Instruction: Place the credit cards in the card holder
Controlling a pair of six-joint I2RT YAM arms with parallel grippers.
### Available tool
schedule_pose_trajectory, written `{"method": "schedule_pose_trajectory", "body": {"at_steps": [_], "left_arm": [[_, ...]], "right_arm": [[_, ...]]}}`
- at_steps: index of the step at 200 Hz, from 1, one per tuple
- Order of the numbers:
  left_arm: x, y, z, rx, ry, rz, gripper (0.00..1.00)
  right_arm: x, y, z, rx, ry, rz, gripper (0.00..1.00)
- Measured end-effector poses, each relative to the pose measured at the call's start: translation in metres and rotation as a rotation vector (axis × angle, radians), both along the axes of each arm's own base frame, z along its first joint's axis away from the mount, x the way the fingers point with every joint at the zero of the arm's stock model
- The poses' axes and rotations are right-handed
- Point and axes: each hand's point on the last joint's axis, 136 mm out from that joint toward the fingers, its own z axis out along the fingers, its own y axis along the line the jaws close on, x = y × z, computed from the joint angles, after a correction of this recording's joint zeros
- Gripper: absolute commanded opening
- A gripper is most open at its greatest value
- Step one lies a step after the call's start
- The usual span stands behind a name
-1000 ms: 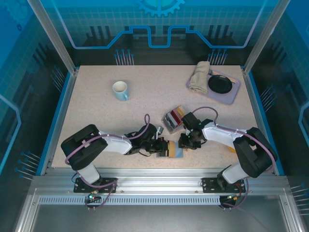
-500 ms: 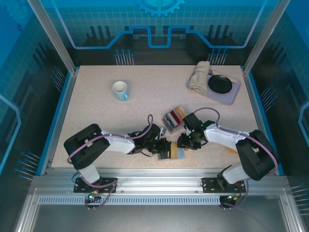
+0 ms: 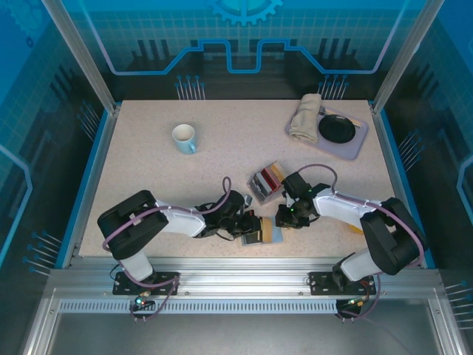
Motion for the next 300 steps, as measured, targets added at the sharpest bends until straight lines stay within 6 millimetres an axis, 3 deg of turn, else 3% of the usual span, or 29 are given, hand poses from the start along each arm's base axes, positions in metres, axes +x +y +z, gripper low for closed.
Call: {"method": "schedule_pose_trajectory", "body": {"at_steps": [88,147,239,300], "left_arm": [[0.000,0.005,-0.001,-0.040,0.018,0.080,0.00],[0.000,0.000,-0.001,-0.038,0.003,0.133,0.00],[0.001,-0.008,-0.001,0.008,-0.003,0.159,0.22],[-0.003,-0.001,-0.002,0.068,-0.008,0.152,0.14]], "right_arm": [[0.001,0.000,0.001,0.074,0.031,-0.019,0.12],[0.001,-0.001,0.001,0.092,0.042,-0.025,0.11],[0.001,-0.002,0.000,0.101,0.043,-0.021,0.14],[0.001,-0.002,-0.001,0.106,0.046,-0.020,0.15]]}}
